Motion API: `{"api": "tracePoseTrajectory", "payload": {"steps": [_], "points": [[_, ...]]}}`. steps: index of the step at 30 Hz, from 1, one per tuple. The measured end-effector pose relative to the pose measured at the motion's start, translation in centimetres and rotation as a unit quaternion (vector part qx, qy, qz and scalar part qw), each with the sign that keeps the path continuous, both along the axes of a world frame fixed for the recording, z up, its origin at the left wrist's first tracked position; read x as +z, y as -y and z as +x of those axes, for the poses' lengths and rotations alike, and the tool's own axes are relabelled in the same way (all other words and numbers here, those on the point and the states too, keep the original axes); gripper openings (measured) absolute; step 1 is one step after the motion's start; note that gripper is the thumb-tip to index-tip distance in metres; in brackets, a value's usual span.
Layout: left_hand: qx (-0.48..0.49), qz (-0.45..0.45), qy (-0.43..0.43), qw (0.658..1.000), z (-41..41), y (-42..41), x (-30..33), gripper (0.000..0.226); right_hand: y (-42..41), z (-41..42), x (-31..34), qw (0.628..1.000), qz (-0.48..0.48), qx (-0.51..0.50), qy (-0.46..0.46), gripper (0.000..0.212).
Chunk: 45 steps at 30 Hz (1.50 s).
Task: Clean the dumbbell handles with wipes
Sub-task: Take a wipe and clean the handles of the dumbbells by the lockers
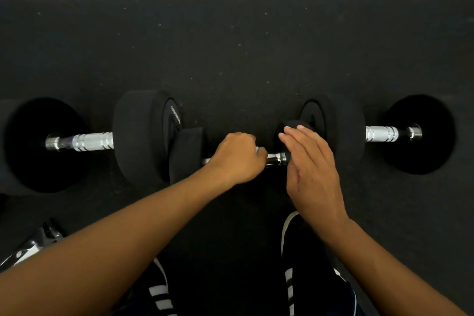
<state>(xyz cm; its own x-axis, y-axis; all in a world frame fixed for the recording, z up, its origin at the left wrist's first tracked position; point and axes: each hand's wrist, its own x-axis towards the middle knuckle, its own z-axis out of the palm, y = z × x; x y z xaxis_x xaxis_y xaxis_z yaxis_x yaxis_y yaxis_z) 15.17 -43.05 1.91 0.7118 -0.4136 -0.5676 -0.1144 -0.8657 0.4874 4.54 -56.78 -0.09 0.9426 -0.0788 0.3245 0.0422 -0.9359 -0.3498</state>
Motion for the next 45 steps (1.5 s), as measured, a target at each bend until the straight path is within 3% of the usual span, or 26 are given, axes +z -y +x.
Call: {"api": "tracePoseTrajectory", "payload": {"steps": [3,7,12,15,17,19,24,26,29,33,35,41,43,45], "points": [[0.005,0.063,-0.088,0.994,1.6,1.2,0.3,0.031,0.0,0.0,-0.1,1.0,-0.007,0.001,0.002,0.041],[-0.005,0.096,-0.135,0.986,3.0,1.0,0.1,0.036,0.1,0.0,-0.1,1.0,-0.009,0.0,0.001,0.04],[-0.022,0.069,-0.182,0.981,3.2,0.8,0.2,0.032,0.1,0.0,-0.1,1.0,-0.007,-0.003,0.002,0.04],[0.022,0.005,-0.193,0.981,3.3,0.1,-0.4,0.021,0.2,0.1,0.0,1.0,-0.01,0.0,0.0,0.04],[0.053,-0.029,-0.163,0.985,3.1,-0.3,-1.0,0.014,0.1,0.1,0.0,1.0,-0.011,-0.002,0.001,0.041],[0.06,-0.057,-0.081,0.993,2.7,-0.1,-1.2,0.014,0.1,0.1,0.1,1.0,-0.01,-0.004,0.002,0.041],[-0.103,-0.134,0.062,0.984,0.2,0.5,-0.5,0.007,0.2,0.2,0.0,1.0,-0.005,-0.001,0.004,0.041],[-0.158,-0.133,0.078,0.975,-1.0,0.3,-0.9,0.024,0.1,0.1,0.0,1.0,-0.005,-0.003,0.005,0.041],[-0.162,-0.107,0.06,0.979,-1.0,0.0,-1.3,0.047,0.1,0.1,0.0,1.0,-0.006,-0.003,0.002,0.04],[-0.112,-0.13,0.011,0.985,0.6,-0.4,-0.8,0.011,0.2,0.1,0.1,1.0,0.002,-0.003,-0.002,0.04],[-0.106,-0.139,0.049,0.983,1.1,-0.8,-0.4,0.014,0.2,0.2,0.1,1.0,0.002,-0.002,0.0,0.04],[-0.287,-0.085,0.252,0.92,-3.4,-1.1,-0.9,0.038,0.2,0.3,-0.2,1.0,-0.001,-0.007,0.015,0.039],[-0.292,-0.078,0.295,0.906,-4.8,-1.7,-1.7,0.048,0.2,0.2,-0.3,1.0,-0.006,-0.006,0.022,0.037],[-0.264,-0.056,0.305,0.913,-4.7,-2.0,-2.0,0.053,0.2,0.2,-0.3,1.0,-0.003,-0.001,0.02,0.041]]}}
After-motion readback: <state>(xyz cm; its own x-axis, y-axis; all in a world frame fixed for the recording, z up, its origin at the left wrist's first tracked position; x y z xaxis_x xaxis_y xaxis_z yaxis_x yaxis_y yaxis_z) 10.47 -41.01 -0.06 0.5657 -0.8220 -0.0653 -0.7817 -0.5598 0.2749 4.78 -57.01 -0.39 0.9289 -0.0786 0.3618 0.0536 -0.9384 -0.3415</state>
